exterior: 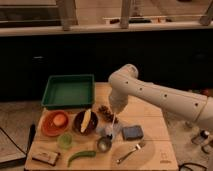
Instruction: Place brush in plastic cup
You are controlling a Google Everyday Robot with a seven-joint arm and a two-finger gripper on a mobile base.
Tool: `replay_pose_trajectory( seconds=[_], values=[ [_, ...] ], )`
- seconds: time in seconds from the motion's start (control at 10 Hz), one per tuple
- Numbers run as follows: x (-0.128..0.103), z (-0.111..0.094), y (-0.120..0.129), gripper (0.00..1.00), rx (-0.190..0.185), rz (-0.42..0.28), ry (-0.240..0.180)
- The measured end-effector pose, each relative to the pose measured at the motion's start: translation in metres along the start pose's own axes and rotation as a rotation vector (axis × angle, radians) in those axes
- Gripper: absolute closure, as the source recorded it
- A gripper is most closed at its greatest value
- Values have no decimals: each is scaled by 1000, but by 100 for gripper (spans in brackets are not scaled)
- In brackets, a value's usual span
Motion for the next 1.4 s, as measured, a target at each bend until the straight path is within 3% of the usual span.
replay_pose_trajectory(
  seconds=[0.4, 1.0, 1.4],
  values=[
    [11, -8, -5, 100, 28, -6, 3],
    [4, -24, -34, 100, 98, -36, 6],
    [-10, -29, -63, 100, 96, -80, -10]
  ],
)
